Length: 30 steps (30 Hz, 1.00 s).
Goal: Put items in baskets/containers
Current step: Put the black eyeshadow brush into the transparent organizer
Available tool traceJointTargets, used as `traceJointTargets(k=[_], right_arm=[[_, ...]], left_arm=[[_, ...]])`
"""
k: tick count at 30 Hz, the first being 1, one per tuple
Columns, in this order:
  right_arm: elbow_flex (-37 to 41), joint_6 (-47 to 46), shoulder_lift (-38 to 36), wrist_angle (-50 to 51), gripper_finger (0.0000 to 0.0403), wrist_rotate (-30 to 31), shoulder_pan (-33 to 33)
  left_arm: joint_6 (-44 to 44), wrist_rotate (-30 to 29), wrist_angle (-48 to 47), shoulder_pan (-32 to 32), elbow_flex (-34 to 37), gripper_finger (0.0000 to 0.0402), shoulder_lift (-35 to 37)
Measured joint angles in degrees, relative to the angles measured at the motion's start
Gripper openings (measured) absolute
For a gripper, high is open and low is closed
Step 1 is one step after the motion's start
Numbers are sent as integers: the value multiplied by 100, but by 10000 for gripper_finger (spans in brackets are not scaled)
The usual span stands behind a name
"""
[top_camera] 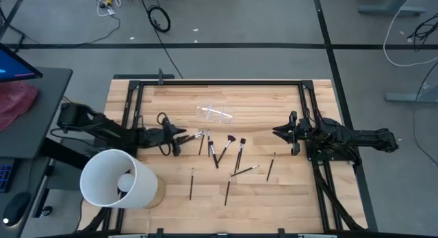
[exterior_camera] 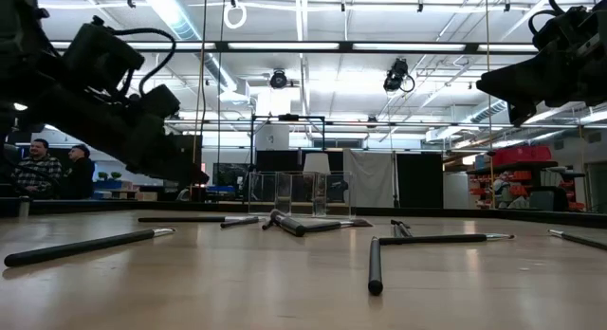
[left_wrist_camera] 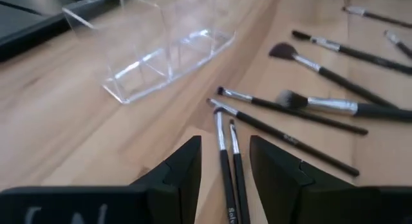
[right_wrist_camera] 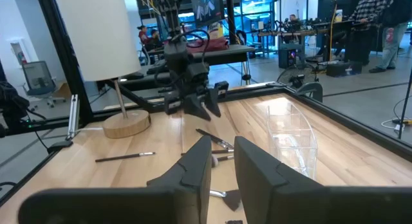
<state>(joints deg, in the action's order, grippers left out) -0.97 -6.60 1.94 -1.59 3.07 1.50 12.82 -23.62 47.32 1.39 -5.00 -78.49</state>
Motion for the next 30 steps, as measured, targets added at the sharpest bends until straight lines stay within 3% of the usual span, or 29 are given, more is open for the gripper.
traceJointTargets(k=[15,24,30], right_arm=[[2,-1,-1,1,73,0,2],[1,10,1,0,73,0,2],[2,128,2,-81,73,4,0]], left_arm=[[164,-7,17,-4,-282,135,-1290],[189,-24,117,-2,-283,134,-1416],[209,113,51,-4,-284,94,-1416]])
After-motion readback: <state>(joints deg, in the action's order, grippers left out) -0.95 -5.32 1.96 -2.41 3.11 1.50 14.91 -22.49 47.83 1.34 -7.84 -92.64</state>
